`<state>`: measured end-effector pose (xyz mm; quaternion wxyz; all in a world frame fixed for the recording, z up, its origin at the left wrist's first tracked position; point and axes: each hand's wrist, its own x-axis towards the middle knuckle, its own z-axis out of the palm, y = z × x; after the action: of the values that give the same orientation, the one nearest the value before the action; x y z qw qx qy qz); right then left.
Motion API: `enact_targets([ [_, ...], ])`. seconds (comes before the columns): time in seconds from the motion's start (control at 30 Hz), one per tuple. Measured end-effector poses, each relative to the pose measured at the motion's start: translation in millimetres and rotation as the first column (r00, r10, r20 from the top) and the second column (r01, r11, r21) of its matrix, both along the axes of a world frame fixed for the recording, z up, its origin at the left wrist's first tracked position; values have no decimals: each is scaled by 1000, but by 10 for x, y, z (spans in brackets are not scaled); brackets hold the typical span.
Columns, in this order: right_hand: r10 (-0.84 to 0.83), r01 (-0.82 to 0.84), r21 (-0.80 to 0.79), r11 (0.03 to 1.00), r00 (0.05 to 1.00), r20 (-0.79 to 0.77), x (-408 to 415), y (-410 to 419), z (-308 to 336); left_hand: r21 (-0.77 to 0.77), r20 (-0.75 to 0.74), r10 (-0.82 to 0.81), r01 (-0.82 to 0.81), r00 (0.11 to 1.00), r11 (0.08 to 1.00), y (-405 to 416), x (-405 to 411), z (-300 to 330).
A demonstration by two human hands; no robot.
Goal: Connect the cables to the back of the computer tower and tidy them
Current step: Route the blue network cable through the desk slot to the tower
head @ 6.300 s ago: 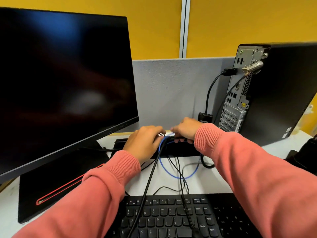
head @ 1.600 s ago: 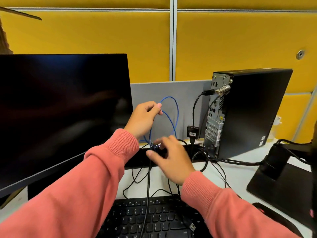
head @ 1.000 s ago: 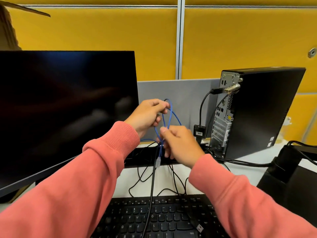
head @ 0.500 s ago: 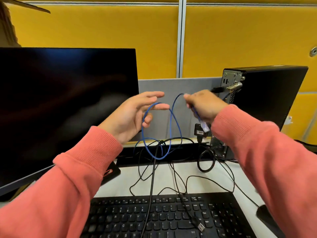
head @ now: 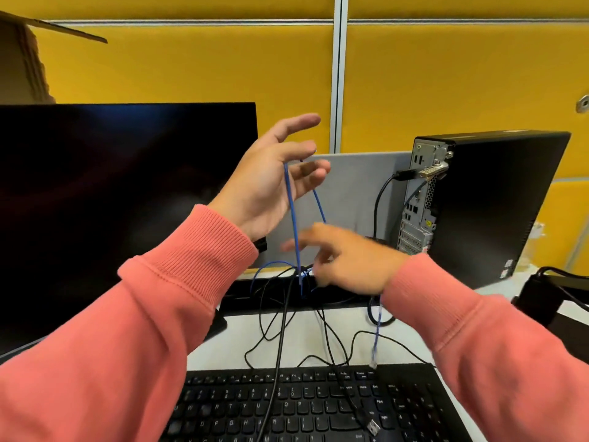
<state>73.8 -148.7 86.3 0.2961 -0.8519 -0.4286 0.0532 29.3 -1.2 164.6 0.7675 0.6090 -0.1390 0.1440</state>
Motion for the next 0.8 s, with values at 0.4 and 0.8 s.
enact_targets([
  [0.4,115,85,645,760,958,-261,-124,-61,343,257,-82,-117,134,990,957,8,203,-751],
  [0.8,162,451,721,526,779,-606,193,-240,391,389,264,298,-384,917,838,-19,25,-973],
])
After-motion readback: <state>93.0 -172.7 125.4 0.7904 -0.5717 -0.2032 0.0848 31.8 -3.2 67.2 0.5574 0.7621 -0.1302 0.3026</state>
